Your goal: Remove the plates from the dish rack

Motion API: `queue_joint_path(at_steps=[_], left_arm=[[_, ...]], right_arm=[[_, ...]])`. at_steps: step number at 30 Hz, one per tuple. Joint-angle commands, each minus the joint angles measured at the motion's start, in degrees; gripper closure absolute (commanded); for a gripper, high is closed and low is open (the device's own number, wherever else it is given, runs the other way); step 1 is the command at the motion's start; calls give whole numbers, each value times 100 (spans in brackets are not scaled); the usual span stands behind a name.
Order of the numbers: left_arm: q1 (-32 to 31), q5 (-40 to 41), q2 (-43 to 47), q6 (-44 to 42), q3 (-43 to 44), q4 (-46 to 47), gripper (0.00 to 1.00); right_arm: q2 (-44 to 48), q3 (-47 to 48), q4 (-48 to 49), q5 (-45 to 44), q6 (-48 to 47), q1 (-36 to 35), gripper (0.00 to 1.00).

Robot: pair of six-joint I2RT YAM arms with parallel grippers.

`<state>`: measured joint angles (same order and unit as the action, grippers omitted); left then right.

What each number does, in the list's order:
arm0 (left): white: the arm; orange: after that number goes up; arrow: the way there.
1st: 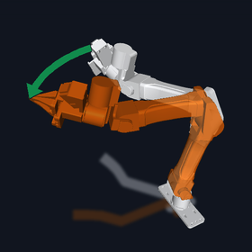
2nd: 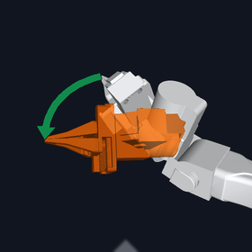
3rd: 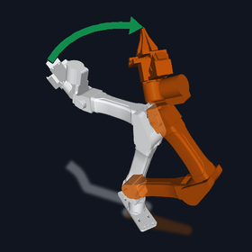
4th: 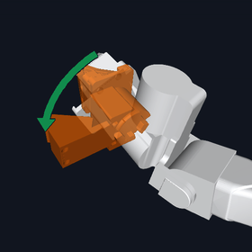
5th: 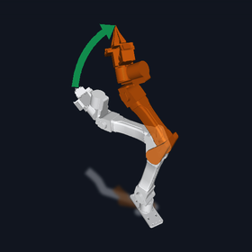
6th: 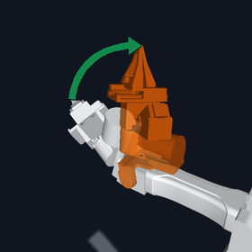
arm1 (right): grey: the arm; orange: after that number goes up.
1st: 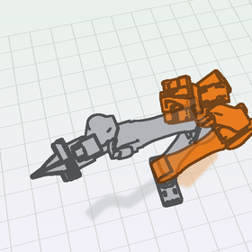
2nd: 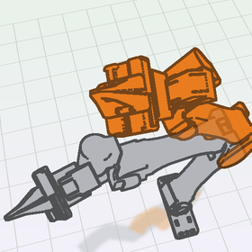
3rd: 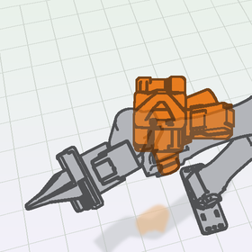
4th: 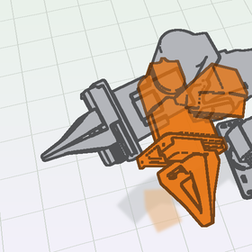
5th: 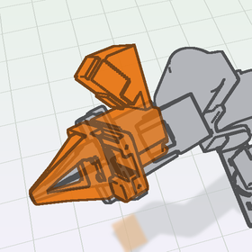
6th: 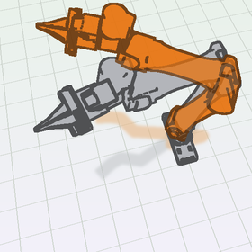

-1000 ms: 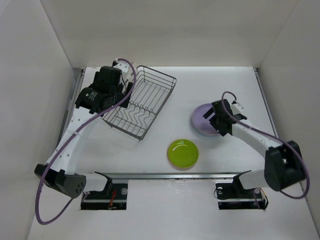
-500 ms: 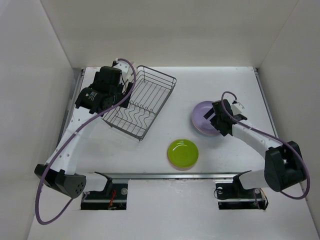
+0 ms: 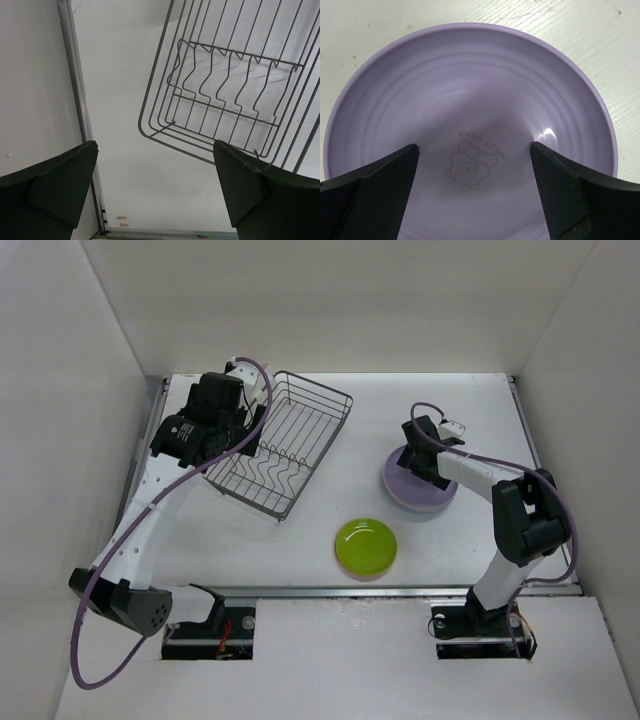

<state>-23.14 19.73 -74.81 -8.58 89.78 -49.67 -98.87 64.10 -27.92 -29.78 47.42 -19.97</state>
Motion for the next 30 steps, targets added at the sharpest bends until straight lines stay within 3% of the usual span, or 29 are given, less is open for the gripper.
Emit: queue_joint_path(at_steps=[1,9,12,17,22,30], left_arm=[[2,58,80,5,137,-34,0],[2,58,27,5,137,-34,0],[2,119,27,5,137,-34,0],[2,391,167,-56,5,123,0],[176,1392,238,-3,-390,485,0],[827,911,125,365,-918,599,0]], right_arm=[[-27,-2,-161,-98,-224,-42,1],[359,-117,-160,-98,-172,-103,1],[815,41,-441,-465,-172,-287,1],[2612,-11,-784,-617,-382,-447,0],[4356,-134,-1276,-774,-612,-447,0],[6045,279,-2595,-1311,-488,-447,0]])
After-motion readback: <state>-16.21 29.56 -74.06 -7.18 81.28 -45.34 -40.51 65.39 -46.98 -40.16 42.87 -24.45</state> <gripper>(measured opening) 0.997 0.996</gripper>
